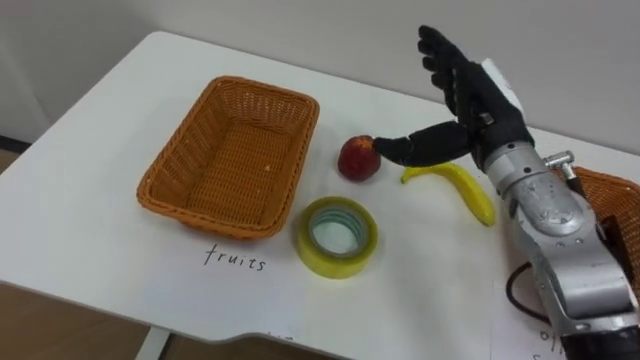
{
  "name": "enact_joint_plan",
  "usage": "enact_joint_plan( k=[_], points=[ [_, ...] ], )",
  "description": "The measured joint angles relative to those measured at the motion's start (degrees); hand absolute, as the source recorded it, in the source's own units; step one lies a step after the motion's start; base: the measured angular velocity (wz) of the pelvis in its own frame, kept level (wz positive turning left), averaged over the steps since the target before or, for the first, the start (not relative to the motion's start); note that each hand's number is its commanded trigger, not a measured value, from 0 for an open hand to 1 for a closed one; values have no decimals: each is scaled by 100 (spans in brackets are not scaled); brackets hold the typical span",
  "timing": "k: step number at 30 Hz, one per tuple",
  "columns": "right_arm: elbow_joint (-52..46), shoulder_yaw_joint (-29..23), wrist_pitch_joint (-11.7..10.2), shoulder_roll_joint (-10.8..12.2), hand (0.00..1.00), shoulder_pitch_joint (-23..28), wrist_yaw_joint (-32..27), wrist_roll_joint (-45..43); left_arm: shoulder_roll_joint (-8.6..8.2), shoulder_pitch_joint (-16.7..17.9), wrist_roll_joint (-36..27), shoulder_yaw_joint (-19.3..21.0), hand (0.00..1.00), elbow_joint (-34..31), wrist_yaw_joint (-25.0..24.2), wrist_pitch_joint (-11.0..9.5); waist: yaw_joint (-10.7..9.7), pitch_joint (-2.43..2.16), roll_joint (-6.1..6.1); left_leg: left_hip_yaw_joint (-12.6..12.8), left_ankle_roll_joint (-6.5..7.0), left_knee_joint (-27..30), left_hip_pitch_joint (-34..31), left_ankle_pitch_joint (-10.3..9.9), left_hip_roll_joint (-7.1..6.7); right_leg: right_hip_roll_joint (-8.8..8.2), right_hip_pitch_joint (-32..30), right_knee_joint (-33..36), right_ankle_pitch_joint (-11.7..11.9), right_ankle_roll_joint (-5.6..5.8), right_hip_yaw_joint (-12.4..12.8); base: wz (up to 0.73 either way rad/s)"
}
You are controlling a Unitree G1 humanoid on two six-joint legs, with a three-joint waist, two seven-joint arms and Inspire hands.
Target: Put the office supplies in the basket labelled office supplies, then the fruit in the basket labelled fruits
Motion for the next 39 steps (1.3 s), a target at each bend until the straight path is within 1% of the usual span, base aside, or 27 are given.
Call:
enact_joint_plan(
  k=[2,4,6,9,15,20,26,31,36,39],
  points=[
    [74,7,1,6,0,0,0,237,8,26,2,-99,0,-7,0,25,-1,-4,13,-7,0,5,-1,0,0,1,6,-1,0,0,-4,0],
    [134,7,7,59,0,0,0,399,9,49,4,-200,0,-9,0,47,-4,-9,38,-7,0,10,-1,0,1,1,10,-1,0,0,-6,0],
    [215,19,7,138,0,0,-3,652,18,58,9,-252,0,-94,-2,117,-9,-4,63,-9,-4,11,-4,2,2,4,11,-3,0,0,-4,0],
    [354,152,10,140,0,-1,-6,876,28,98,8,-308,0,-250,-6,139,-6,-5,75,-12,-10,12,-10,6,3,8,11,-4,0,0,-1,0],
    [560,440,20,150,0,0,-9,910,16,74,7,-324,0,-352,-14,160,-4,-1,93,-13,-12,15,-12,8,3,7,11,-6,0,0,-6,0],
    [653,461,35,177,0,1,-14,836,3,0,8,-321,0,-343,-17,168,10,4,121,-40,-12,31,-62,8,3,5,-19,-12,0,0,-38,2],
    [676,531,43,308,0,0,-36,838,-12,-34,10,-320,0,-295,-15,290,32,3,145,-48,-16,30,-103,11,7,6,-20,-77,2,-2,-106,1],
    [883,684,44,339,0,0,-63,684,-16,-24,8,-316,0,-295,-5,321,26,-7,160,-44,-17,23,-108,11,6,-2,-18,-86,3,-1,-157,0],
    [1096,690,33,352,0,0,-73,617,-19,-30,5,-318,0,-294,53,323,34,-40,210,-32,-17,10,-101,11,8,-1,-21,-92,3,0,-160,0],
    [1133,697,14,353,0,-1,-74,614,-40,-35,2,-316,0,-337,171,324,39,-46,219,-21,-22,10,-98,15,10,-1,-20,-90,4,-2,-163,0]
  ],
)
